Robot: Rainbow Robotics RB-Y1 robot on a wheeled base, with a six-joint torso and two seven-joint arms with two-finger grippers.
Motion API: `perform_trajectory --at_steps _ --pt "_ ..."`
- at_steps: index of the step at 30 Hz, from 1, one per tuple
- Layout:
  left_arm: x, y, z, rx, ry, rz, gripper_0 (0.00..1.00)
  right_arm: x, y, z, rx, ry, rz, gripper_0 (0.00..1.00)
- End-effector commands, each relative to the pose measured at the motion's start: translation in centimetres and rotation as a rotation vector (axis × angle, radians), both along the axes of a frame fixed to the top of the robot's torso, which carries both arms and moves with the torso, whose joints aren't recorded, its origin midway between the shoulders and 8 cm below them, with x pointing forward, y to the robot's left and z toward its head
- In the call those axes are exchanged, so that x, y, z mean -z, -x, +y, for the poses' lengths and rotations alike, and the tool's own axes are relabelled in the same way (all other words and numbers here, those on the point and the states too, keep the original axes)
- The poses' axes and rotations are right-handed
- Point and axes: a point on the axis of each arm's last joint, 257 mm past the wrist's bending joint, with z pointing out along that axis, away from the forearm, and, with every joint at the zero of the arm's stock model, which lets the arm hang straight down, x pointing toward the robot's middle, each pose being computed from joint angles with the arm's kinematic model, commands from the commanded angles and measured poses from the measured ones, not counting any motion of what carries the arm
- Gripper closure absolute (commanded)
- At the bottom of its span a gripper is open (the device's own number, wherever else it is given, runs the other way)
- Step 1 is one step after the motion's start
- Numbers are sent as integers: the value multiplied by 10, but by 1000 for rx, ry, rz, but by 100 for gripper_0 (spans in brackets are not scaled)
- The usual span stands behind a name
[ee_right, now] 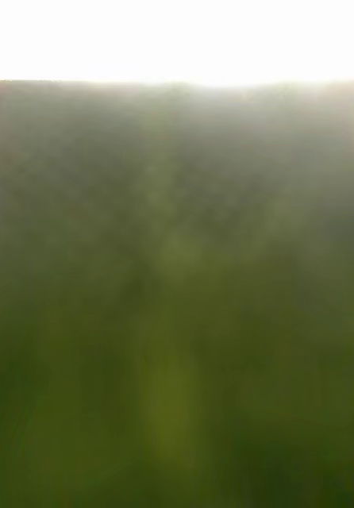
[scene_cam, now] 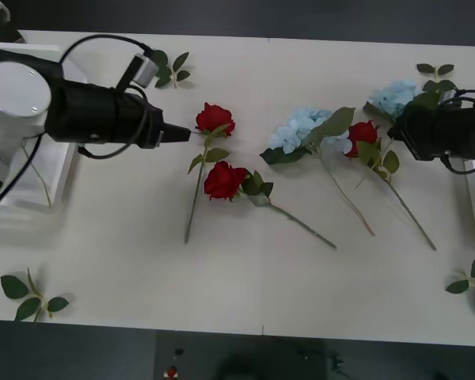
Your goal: Put the red flowers into the right box and the blue flowers into the left box
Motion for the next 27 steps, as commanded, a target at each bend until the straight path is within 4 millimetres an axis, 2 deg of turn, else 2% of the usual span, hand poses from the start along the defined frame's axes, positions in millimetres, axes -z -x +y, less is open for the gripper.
perform_trajectory --at_steps 1,5,7,10,13,15,16,19,25,27 --pt "39 3 -9 -66 5 18 0 -64 -17 0 -31 -9 -111 100" --pt "68 11 -21 -84 -1 39 0 -85 -13 1 -90 5 -156 100" --pt "69 14 -31 -68 7 37 0 -97 -9 0 -118 -16 -182 100" --pt "40 17 -42 -40 60 1 0 -114 -1 1 -176 -28 -235 100" --pt "14 23 -36 -6 81 -10 0 -127 10 3 -257 28 -293 100" --pt "0 31 -25 16 109 11 0 -132 18 6 -313 79 -332 100" --pt "-14 38 -13 37 132 30 0 -136 25 11 -362 117 -368 100" --pt "-37 56 14 107 156 32 0 -143 42 18 -447 165 -447 100" --pt "-61 91 66 191 171 22 0 -160 81 32 -614 201 -586 100" --pt "-63 108 87 215 200 17 0 -168 102 37 -701 198 -651 100"
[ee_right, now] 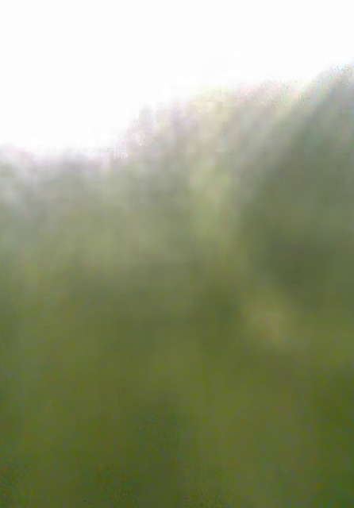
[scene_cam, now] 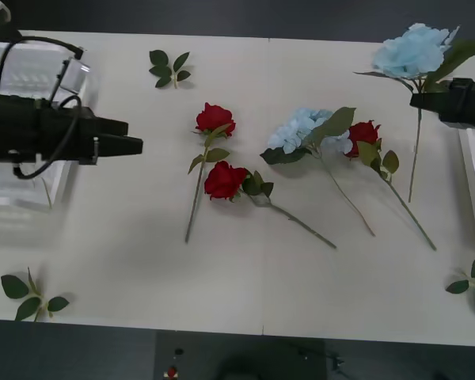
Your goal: Put the red flowers into the right box and the blue flowers into the left box
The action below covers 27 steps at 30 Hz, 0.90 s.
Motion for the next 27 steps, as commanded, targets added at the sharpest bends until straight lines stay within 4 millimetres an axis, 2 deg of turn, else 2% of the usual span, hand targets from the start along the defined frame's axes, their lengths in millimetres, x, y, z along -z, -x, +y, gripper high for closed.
perform_trajectory --at_steps 1,6,10,13,15,19,24,27 --pt "-8 31 33 71 -2 -54 0 -32 32 1 -148 38 -145 100" --pt "9 59 42 129 93 -79 0 -39 68 14 -307 42 -258 100" --pt "38 75 22 189 177 -117 0 -42 89 28 -421 74 -359 100" --pt "56 80 -4 217 216 -116 0 -48 104 47 -498 62 -383 100" --pt "60 82 -19 229 238 -100 0 -50 110 57 -528 61 -396 100" --pt "61 79 -65 233 325 -68 0 -53 130 91 -623 32 -420 100" --pt "53 83 -120 239 433 -31 0 -53 150 127 -698 -46 -419 100" --pt "37 85 -152 237 508 -25 0 -51 159 148 -732 -61 -420 100"
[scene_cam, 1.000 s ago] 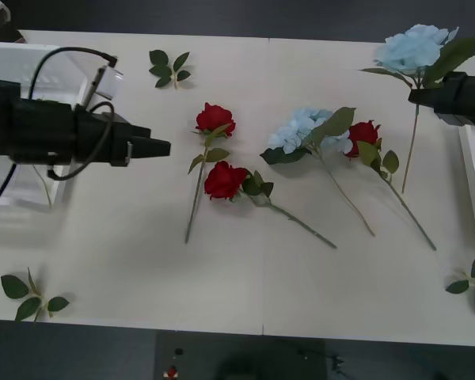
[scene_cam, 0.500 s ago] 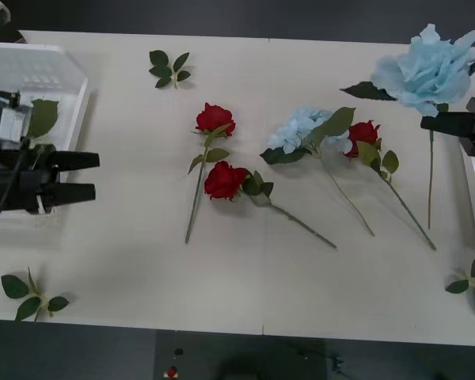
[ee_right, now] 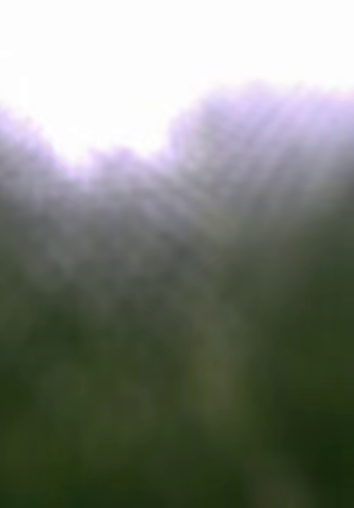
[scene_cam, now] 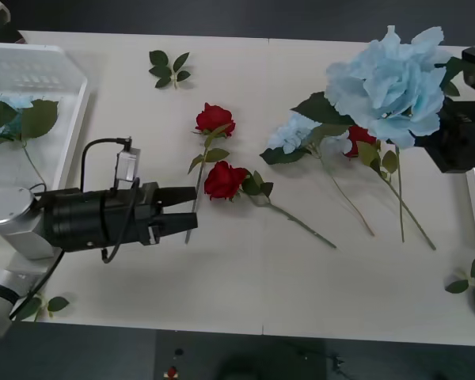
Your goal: Put the red flowers into the right box and the blue flowers into the left box
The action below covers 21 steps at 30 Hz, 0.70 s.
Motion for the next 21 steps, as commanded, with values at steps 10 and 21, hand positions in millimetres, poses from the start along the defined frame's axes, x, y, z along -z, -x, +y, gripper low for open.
perform_trajectory --at_steps 10,21 --pt "-58 24 -98 63 135 -42 0 -5 19 82 -110 -45 -30 100" --pt "-66 30 -127 84 132 -55 0 -21 9 118 -108 -111 -52 100"
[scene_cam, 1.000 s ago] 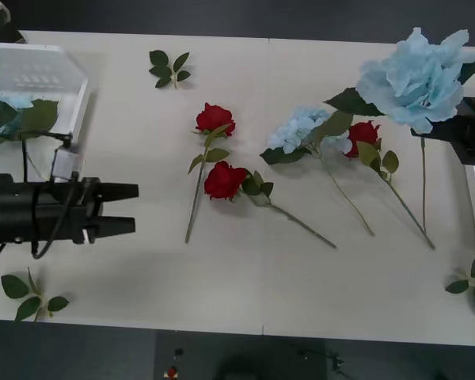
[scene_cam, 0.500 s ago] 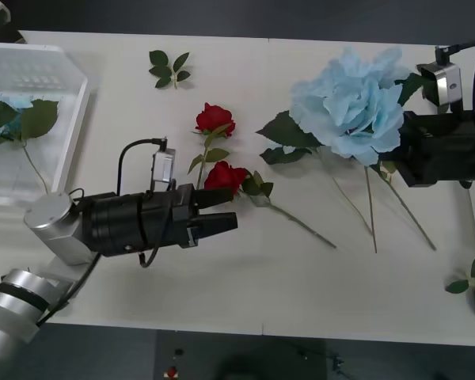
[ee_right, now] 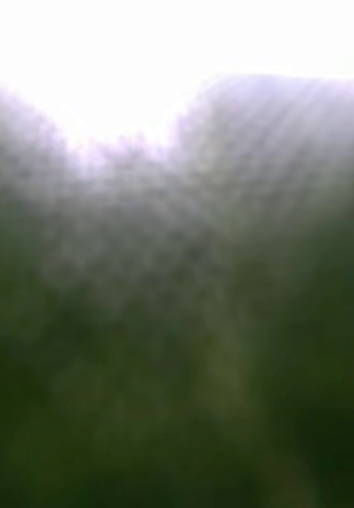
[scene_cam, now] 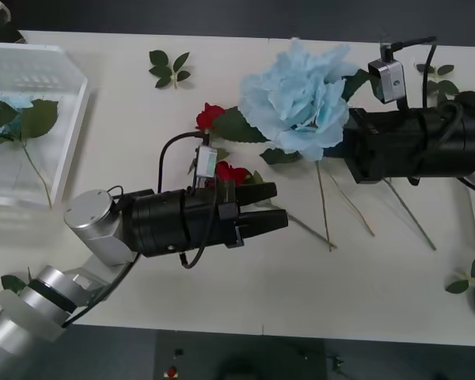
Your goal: Put the red flowers into the right box and the blue flowers into the left box
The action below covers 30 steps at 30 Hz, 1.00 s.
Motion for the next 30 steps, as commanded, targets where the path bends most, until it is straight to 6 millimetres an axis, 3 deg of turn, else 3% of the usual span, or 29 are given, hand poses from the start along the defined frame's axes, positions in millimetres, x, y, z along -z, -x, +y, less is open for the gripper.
perform_trajectory --at_steps 1,13,17,18,19,21,23,30 --pt "-25 4 -13 31 17 -60 0 -25 -2 16 -11 -44 -61 100" --pt "-27 9 -44 39 18 -52 0 -30 -14 40 13 -44 -109 100" --pt "-28 7 -55 19 26 -40 32 -31 -15 44 14 -50 -110 100" --pt "-29 5 -58 12 27 -39 45 -31 -14 45 12 -54 -109 100" --pt "-30 5 -58 9 28 -39 50 -31 -14 46 11 -55 -109 100" --pt "-30 3 -62 -2 30 -33 80 -31 -14 47 9 -58 -108 100" --pt "-28 1 -63 -12 22 -40 100 -31 -14 47 8 -59 -108 100" --pt "-27 -8 -60 -42 19 -33 100 -27 -12 50 5 -51 -105 100"
